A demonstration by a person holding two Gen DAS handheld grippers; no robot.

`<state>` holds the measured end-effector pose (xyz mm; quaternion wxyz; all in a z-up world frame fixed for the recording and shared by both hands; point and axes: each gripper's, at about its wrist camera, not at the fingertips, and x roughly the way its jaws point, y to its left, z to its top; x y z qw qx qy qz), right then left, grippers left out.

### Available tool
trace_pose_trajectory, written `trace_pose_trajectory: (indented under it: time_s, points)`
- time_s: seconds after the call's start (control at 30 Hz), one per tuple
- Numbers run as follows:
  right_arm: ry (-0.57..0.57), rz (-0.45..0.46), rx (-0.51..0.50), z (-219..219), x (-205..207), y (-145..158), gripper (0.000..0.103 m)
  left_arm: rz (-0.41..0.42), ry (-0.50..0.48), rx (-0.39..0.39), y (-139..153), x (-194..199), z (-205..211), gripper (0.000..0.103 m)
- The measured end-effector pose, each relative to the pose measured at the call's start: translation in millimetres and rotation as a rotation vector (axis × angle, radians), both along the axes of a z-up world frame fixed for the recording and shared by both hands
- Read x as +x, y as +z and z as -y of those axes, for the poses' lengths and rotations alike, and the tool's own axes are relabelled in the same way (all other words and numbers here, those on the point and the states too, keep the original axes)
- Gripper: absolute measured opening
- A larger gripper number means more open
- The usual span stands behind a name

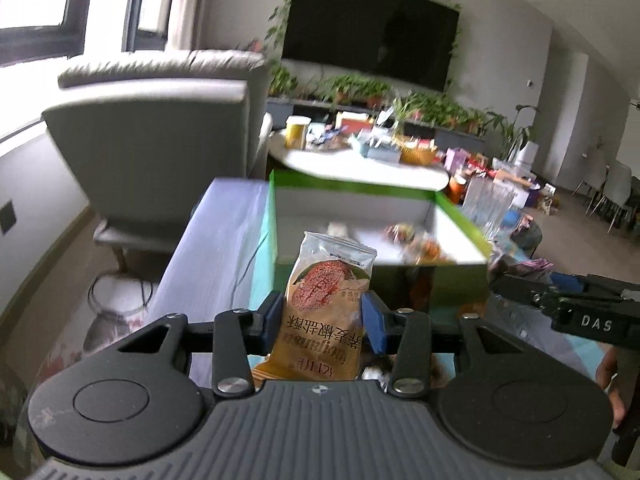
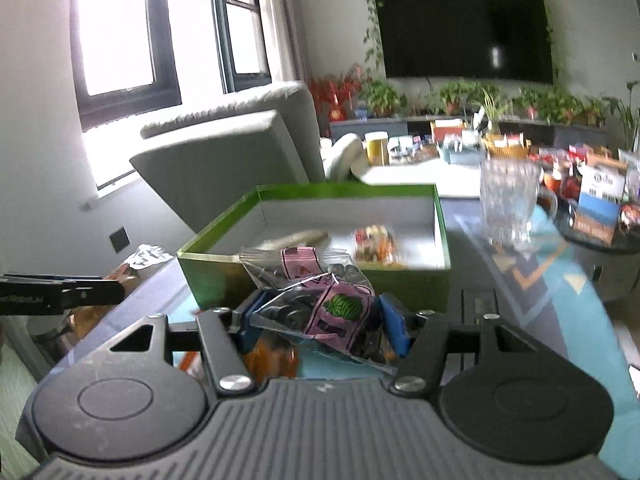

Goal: Organize snacks
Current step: 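Lower both packs into the green box and open both tools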

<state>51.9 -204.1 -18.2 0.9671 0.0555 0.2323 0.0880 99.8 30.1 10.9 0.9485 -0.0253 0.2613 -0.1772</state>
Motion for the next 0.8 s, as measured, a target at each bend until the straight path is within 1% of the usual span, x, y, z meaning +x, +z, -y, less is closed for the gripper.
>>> trace_pose_trajectory:
  time_s: [0.17, 0.4, 0.57, 0.8]
  points:
    - [-0.001, 0.059, 0.007, 5, 11, 15, 0.060, 0.058, -0.020, 0.003, 16, 15, 21, 0.040]
    - [-0.015, 0.093, 0.010, 14, 33, 21, 0.060, 0.101, -0.039, 0.008, 29, 40, 43, 0.040]
    - [-0.033, 0.104, 0.034, 21, 53, 22, 0.060, 0.099, -0.044, 0.018, 31, 62, 56, 0.040]
    - [-0.038, 0.113, 0.041, 29, 77, 20, 0.060, 0.060, -0.046, 0.045, 17, 93, 73, 0.040]
